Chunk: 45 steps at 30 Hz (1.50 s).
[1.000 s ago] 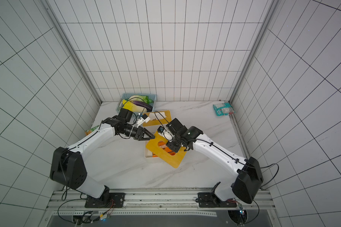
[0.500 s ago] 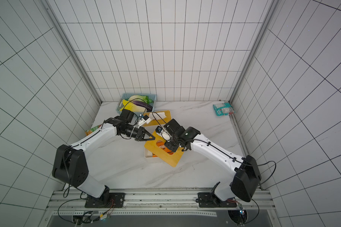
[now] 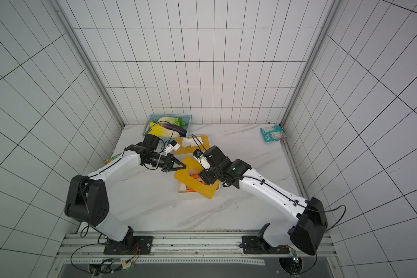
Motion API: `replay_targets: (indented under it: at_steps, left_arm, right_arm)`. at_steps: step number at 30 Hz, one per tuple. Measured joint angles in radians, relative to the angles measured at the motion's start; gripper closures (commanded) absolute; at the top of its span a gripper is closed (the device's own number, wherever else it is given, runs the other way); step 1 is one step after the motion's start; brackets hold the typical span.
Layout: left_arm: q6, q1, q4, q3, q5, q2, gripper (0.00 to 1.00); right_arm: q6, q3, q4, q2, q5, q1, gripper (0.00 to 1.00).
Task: Put the tissue paper into the tissue box
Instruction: Close the box lid on the tissue box.
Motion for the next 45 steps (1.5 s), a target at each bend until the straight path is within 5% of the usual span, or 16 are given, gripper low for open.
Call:
replay_targets:
  at_steps: [6,17,28,45]
  left_arm:
    - [-0.148,0.091,0.167,-0.096,-0.011,-0.048,1.0]
    - [-0.578,0.197,0.676,-0.389,0.003,-0.254,1.0]
    - [-0.834,0.204,0.958,-0.463,0.027,-0.332,1.0]
    - [-0.903,0.163,1.029,-0.468,0.053,-0.34,1.0]
  right_arm:
    - [0.169,-0.062,0.093,-0.133,-0.06,-0.064,0.07]
    - [0.742,-0.364,0.508,-0.153,-0.607,-0.468,0.18]
    - [1.113,-0.471,0.935,-0.04,-0.85,-0.493,0.32]
    - [1.311,-0.475,1.182,0.063,-0.969,-0.47,0.55]
